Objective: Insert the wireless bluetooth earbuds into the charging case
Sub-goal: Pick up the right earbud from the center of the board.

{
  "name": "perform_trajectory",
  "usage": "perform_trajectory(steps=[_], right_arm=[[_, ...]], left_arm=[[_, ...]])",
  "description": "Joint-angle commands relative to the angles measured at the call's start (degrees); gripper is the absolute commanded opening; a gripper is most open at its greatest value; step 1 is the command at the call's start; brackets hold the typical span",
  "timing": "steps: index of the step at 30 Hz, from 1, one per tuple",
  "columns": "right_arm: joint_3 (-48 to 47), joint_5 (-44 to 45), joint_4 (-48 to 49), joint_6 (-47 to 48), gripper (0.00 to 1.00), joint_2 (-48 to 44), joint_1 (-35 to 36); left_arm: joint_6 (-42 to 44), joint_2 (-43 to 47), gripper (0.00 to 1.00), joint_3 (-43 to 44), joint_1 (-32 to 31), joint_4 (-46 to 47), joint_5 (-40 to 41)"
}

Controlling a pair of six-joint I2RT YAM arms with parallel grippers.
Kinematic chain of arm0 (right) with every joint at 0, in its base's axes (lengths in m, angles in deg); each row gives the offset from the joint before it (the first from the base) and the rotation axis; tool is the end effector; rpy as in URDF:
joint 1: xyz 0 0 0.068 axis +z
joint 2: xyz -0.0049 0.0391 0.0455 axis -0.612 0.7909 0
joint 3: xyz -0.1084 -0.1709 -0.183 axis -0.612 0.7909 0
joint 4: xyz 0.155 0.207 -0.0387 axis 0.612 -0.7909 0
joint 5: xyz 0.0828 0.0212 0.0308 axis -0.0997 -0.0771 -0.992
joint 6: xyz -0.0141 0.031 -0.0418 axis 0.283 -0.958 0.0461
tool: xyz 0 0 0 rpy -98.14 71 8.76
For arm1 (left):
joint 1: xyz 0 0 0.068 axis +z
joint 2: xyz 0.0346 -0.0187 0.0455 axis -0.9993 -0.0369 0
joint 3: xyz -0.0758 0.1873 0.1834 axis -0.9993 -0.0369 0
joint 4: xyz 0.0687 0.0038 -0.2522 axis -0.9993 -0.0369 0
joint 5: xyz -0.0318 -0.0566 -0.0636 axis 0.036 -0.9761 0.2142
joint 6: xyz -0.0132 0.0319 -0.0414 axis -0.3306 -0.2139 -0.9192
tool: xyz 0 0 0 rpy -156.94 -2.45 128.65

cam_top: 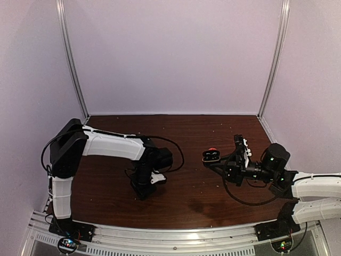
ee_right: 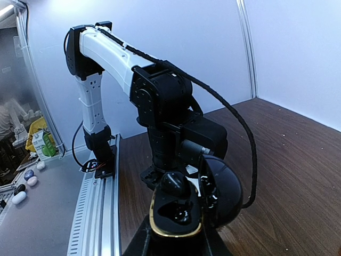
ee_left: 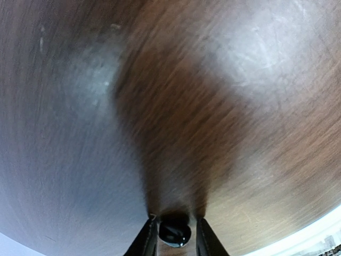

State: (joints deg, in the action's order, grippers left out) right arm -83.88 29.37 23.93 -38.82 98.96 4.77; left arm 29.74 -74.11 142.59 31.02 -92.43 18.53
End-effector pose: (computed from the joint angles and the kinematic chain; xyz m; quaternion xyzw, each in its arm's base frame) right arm 0.1330 0.1525 0.2306 -0.3985 0.5747 0.5225 0.4877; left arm 0.1942 -0.2989 0.1454 -0.3989 -0.9114 -0.0462 0.0903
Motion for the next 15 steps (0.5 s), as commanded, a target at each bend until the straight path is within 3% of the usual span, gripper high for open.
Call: perform_trajectory(steps=[1, 15], right_arm=[[-0.9, -0.3, 2.1, -0.3, 0.00, -0.2, 0.0], [-0.7, 0.3, 2.2, -0.5, 0.00, -0.4, 0.0]], left_arm=[[1.1, -3.1, 0.25, 0.1, -0.7, 3.4, -2.1], [1.1, 0.4, 0.14, 1.8, -0.7, 4.6, 0.4]])
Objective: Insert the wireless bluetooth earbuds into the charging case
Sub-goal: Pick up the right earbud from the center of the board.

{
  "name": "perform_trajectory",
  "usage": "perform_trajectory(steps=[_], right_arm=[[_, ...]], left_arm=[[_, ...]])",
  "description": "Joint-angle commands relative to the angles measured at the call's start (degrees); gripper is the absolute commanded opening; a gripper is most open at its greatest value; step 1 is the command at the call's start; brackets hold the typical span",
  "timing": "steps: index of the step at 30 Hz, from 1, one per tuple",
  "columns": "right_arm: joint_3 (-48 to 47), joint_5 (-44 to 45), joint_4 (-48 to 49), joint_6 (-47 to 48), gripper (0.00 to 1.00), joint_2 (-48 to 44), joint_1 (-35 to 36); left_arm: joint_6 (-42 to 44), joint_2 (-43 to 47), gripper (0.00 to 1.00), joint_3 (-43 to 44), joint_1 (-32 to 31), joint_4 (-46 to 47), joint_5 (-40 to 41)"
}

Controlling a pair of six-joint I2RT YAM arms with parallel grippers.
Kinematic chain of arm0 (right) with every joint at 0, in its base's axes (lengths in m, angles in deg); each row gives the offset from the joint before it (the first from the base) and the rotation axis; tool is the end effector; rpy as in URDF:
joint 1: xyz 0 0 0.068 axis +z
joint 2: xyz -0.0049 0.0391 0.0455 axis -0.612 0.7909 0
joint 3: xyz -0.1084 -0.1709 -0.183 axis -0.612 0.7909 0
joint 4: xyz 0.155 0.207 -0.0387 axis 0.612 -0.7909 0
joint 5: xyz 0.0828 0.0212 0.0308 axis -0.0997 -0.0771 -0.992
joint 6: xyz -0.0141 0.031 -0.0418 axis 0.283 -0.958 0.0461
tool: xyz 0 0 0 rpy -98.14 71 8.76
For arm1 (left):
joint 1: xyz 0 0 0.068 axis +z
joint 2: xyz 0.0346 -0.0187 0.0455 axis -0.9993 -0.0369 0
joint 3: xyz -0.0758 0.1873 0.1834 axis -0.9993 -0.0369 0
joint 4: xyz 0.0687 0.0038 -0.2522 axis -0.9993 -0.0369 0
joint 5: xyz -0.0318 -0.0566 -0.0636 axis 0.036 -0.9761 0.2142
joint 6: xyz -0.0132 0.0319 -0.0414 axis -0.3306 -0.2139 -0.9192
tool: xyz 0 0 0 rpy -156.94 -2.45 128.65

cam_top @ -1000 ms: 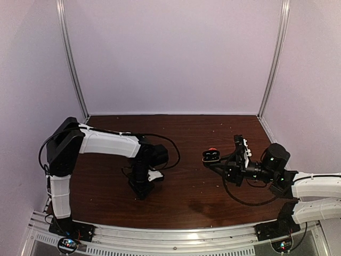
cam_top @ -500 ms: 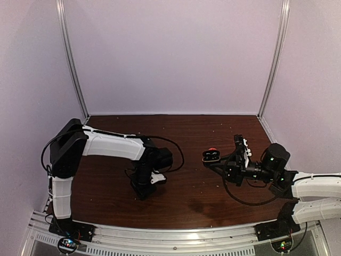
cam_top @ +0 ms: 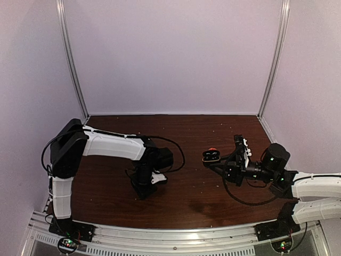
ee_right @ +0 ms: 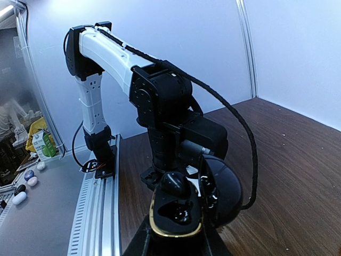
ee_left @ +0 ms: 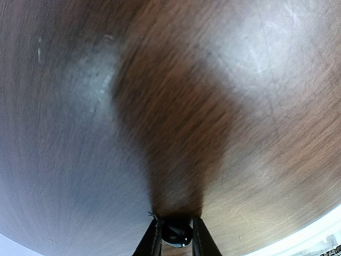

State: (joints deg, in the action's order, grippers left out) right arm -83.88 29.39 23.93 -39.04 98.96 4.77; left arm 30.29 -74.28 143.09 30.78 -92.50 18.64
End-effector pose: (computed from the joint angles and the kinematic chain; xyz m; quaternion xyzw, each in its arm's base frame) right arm 0.1330 0.1525 0.2306 -0.3973 0.5755 0.5234 0.4868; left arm 0.1940 -0.3012 0.1463 -0.4054 -0.9087 -0.0455 0.0880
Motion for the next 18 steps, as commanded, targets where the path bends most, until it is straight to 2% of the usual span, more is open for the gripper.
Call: perform_trajectory(steps=[1, 10, 18], right_arm=[[-0.7, 0.2, 2.3, -0.3, 0.00, -0.3, 0.0], [0.1, 3.5, 3.3, 1.3, 0.00, -0.8, 0.0], [2.1, 10.8, 15.2, 7.3, 0.00, 2.1, 0.0]], left_arm=[[0.4, 1.0, 0.14, 1.7, -0.3, 5.0, 0.2], [-1.4, 10.4, 0.12, 3.7, 3.9, 14.9, -3.5], [-3.1, 23.7, 0.11, 2.2, 6.2, 31.3, -3.9]])
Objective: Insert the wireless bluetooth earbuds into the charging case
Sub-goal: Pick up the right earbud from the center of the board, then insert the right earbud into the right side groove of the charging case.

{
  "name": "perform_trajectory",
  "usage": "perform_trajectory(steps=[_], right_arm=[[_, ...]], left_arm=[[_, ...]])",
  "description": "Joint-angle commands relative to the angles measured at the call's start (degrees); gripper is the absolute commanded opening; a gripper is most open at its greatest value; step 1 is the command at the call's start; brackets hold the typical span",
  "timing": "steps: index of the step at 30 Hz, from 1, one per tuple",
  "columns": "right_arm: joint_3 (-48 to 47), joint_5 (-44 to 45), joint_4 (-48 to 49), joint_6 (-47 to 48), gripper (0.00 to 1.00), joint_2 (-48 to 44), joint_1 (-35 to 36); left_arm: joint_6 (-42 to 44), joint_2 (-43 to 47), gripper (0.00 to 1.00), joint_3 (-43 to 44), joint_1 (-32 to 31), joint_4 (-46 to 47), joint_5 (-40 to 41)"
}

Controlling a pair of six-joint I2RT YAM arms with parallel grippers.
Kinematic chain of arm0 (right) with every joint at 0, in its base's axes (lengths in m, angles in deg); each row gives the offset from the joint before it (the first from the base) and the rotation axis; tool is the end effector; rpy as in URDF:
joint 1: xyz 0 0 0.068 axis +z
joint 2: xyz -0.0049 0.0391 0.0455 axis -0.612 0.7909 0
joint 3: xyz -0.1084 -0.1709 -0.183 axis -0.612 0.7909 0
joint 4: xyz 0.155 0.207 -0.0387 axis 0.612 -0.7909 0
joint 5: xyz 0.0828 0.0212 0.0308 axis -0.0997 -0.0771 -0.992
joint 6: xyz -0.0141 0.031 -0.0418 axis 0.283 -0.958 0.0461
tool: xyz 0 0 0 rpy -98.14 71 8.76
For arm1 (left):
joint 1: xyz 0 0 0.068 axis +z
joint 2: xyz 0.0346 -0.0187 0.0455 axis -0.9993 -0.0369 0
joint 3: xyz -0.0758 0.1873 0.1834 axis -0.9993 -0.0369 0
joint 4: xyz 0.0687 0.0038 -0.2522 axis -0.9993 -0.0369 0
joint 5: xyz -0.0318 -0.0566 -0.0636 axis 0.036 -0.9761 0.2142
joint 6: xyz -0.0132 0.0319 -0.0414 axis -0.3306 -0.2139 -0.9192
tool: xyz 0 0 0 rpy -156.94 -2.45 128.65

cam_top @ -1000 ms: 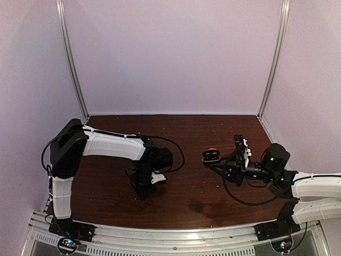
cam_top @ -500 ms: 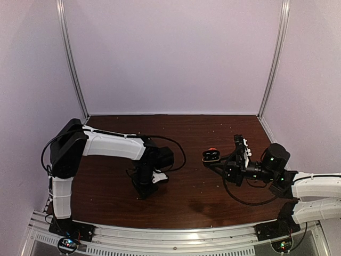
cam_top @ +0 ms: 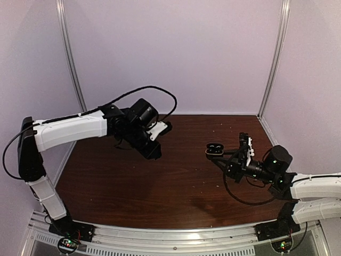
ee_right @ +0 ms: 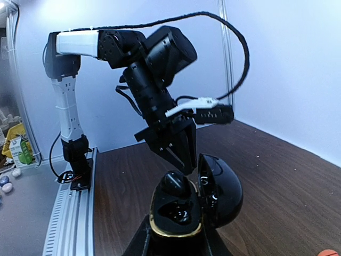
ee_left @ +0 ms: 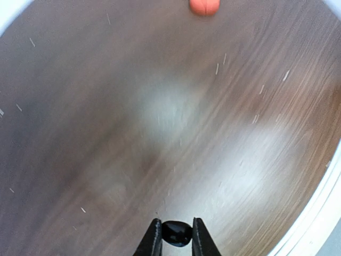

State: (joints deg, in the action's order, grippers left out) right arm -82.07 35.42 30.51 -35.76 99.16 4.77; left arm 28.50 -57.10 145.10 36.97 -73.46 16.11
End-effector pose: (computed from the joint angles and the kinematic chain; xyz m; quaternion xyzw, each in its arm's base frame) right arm 0.1341 0.1493 0.2314 -0.3821 0.5559 0.4873 0.5546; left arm 0.2330 -0.2904 0.2649 0.3412 0.9102 -0.1458 0.1839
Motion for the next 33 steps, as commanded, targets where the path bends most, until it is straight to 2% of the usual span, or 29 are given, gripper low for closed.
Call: perform_trajectory(steps=[1, 9, 14, 24, 33], right_arm=[[0.2, 5.2, 10.5, 4.7, 0.00, 2.9, 0.0], [-1.4, 9.4, 24.3, 9.1, 0.00, 12.2, 0.2], [-2.6, 12.9, 30.5, 13.7, 0.00, 16.8, 2.0], [-4.5, 23.9, 36.0, 19.9, 0.00, 21.6, 6.7], [-5.4, 26.5, 36.8, 23.5, 0.00, 22.5, 9.8]], left_arm=[[-1.3, 8.2, 0.11, -0.4, 0.1, 14.9, -2.2], [-2.4, 21.9, 0.12, -12.9, 0.0, 41.6, -7.5], [-3.2, 25.0, 0.12, -18.1, -1.2, 55.0, -10.0], [-4.2, 19.7, 0.11, -17.4, -5.9, 68.8, -12.8], [-6.1, 14.1, 0.11, -15.8, -8.9, 74.0, -14.8]])
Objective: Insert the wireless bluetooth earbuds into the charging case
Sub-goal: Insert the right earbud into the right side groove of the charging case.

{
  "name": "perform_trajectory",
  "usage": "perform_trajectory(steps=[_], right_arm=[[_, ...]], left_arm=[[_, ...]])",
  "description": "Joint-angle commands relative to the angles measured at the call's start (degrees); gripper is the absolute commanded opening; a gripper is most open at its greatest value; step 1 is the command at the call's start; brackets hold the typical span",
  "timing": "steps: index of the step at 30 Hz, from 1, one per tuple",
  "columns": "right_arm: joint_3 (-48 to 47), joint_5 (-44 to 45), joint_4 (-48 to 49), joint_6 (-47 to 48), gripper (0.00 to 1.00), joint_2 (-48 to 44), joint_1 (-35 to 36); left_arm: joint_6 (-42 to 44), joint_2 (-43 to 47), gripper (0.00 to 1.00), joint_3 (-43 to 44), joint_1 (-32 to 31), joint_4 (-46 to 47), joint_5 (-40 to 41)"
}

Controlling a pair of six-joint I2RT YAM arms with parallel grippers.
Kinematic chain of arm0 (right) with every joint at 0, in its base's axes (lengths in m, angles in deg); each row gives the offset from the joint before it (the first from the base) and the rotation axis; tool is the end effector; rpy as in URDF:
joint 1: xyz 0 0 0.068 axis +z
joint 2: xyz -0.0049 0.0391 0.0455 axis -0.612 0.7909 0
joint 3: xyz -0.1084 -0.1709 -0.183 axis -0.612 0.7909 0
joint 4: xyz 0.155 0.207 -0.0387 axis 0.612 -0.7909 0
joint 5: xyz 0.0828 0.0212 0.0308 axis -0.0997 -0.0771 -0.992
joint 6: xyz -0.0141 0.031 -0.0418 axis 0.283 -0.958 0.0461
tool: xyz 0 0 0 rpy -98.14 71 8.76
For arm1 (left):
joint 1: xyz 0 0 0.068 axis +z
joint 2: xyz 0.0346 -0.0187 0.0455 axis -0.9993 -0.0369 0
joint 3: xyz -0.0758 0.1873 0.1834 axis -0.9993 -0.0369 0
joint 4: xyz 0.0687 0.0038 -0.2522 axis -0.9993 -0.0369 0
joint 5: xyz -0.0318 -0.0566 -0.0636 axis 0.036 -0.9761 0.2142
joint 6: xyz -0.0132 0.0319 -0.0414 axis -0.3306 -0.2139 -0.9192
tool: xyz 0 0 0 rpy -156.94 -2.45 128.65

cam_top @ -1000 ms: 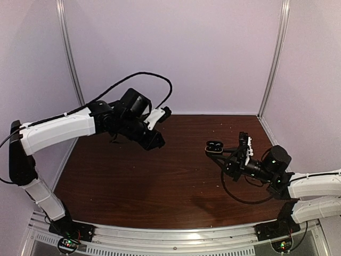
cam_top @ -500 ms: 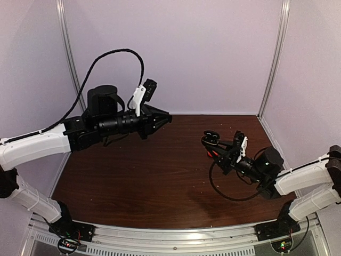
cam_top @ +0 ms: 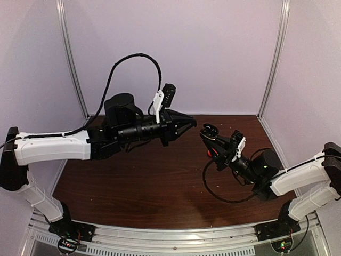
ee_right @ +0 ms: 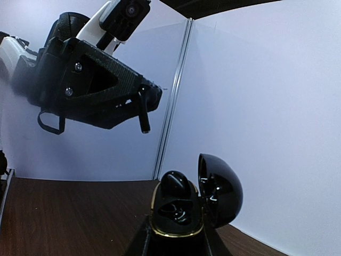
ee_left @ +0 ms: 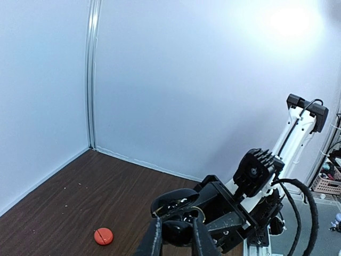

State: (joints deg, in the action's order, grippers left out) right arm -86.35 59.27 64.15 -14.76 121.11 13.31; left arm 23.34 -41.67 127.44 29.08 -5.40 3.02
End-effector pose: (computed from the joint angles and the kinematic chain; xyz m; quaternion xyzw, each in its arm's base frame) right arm 0.1498 0.1945 0.2382 -0.3436 0.4426 0.3270 0.7610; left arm 0.1774 -0.3127 0.3621 0.3480 0.5967 -0.5142 0.5085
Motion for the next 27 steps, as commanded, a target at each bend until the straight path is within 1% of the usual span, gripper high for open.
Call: perform_trajectory(steps=[1, 10, 18, 27], right_arm=[[-1.0, 2.7, 3.6, 3.2, 0.00, 0.7, 1.6], [0.3, 4.2, 12.1, 9.5, 0.00, 4.4, 3.7], [-1.2, 8.1, 13.7, 12.8, 0.00, 6.4, 5.7], [-2.1, 12.1, 14.6, 13.3, 0.00, 7.4, 7.2]], left_arm=[[-1.2, -1.5, 0.11, 1.9, -1.2, 6.3, -2.0], [-1.1, -2.6, 0.10, 0.6, -2.7, 9.8, -5.0], [-1.3, -3.7, 0.09, 0.2, -2.9, 10.8, -6.7], [-1.7, -6.0, 0.09, 0.3, -3.0, 11.9, -6.6]])
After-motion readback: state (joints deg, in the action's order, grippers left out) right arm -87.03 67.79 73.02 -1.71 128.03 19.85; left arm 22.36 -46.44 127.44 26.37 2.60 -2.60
